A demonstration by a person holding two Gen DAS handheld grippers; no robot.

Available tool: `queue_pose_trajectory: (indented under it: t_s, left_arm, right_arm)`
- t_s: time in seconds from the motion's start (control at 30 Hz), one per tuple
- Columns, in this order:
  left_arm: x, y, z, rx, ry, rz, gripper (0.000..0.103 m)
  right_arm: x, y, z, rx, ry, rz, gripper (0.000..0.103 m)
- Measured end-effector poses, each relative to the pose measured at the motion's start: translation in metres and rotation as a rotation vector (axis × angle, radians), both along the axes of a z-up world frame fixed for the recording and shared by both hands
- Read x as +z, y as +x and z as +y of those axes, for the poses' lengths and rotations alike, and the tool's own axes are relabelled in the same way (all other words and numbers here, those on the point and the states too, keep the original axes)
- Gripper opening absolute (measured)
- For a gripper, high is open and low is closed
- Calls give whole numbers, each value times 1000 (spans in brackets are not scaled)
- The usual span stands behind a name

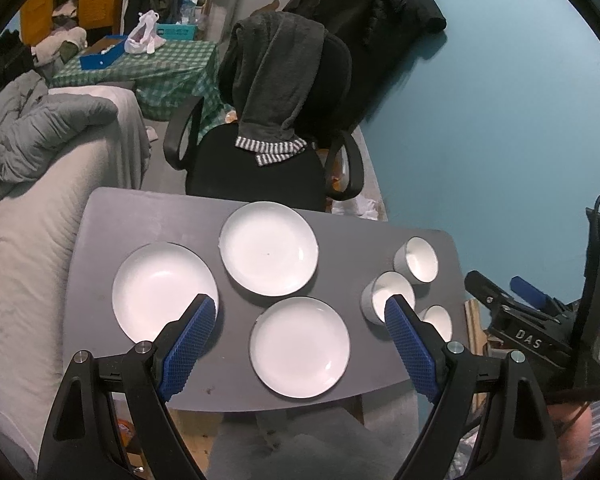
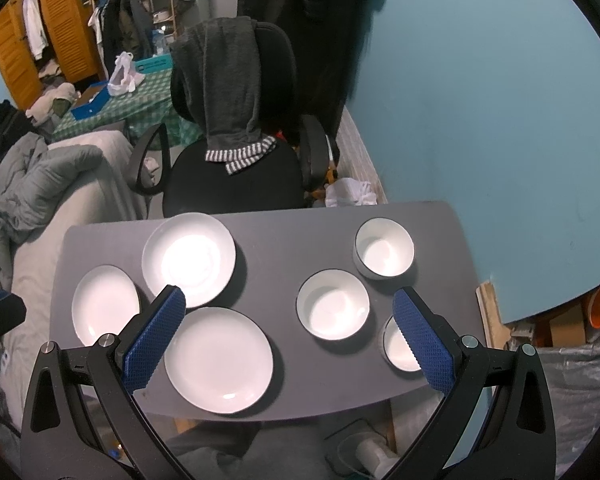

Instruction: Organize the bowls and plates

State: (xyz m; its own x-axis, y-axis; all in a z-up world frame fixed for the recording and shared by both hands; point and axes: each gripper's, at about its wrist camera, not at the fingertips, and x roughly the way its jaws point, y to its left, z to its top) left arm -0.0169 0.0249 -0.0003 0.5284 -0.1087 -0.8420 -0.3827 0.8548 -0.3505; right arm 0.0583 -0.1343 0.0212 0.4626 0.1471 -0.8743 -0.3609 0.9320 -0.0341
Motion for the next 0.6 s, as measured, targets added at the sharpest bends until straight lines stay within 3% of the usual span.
queue_pose_trajectory:
  t_s: [0.23, 0.43, 0.6]
  left_arm:
    - [-17, 1, 12, -10, 28, 26, 88]
    - [-52, 0, 19, -23, 98, 87, 88]
    - [-77, -6, 24, -27, 94, 105, 88]
  right_arm:
    - [-13, 5, -2, 57, 35, 30, 102]
    - [-29, 8, -6, 123, 52, 34, 102]
    - [-47, 9, -6, 170, 38, 51, 102]
